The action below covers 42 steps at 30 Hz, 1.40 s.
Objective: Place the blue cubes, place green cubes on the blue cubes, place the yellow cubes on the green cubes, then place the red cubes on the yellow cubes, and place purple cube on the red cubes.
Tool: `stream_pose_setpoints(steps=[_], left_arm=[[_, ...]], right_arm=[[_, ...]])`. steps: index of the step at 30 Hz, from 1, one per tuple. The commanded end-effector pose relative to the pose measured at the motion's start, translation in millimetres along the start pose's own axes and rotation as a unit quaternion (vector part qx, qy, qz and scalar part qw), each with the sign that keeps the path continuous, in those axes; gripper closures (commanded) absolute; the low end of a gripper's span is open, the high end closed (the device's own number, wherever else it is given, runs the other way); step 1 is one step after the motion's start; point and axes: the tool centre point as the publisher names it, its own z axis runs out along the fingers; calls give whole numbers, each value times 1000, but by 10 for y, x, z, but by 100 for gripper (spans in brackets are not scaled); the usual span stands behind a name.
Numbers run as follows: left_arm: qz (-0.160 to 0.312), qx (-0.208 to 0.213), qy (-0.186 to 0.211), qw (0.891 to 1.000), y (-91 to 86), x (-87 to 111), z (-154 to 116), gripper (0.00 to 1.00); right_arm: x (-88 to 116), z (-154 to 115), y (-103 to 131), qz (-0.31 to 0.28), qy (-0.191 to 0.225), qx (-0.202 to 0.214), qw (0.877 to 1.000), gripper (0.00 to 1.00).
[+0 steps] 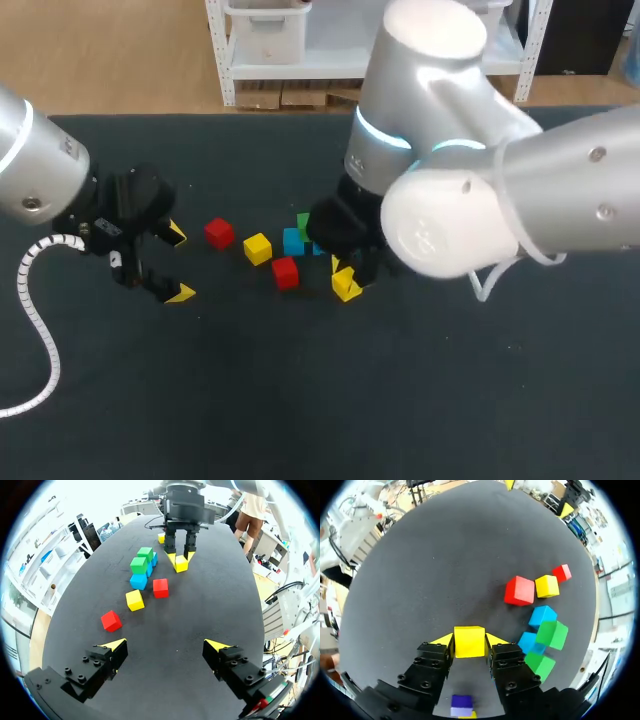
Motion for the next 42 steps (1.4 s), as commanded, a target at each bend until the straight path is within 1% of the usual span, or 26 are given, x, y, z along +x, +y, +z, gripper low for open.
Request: stream_pose_setpoints(steps=[1,3,10,14,17,18,20,28,35,42], left_arm=[[2,0,-3,1000,-1,16,0,0],[2,0,-3,1000,-1,16,0,0],[2,0,-3,1000,-1,16,0,0],[2,0,-3,1000,-1,16,0,0],[2,0,-3,1000,-1,16,0,0],[2,0,-3,1000,-1,16,0,0],[2,0,-3,1000,-1,16,0,0],[2,0,-3,1000,-1,16,0,0],[2,0,-3,1000,-1,16,0,0],[2,0,-3,1000,-1,16,0,0]], right_arm=[[95,-209,-14,25,-18,-22,999,100],[138,-319,-4,45,-18,-19,999,100],[254,-702,-11,89,-3,30,996,100],[259,-865,-77,118,23,56,991,100],[242,-953,-128,146,31,76,986,100],[233,-969,-149,156,28,82,984,100],[194,-967,-217,174,20,98,980,100],[34,-818,-526,196,-7,110,974,100],[-25,-713,-727,201,-1,100,974,100],[11,-645,-827,210,12,97,973,100]])
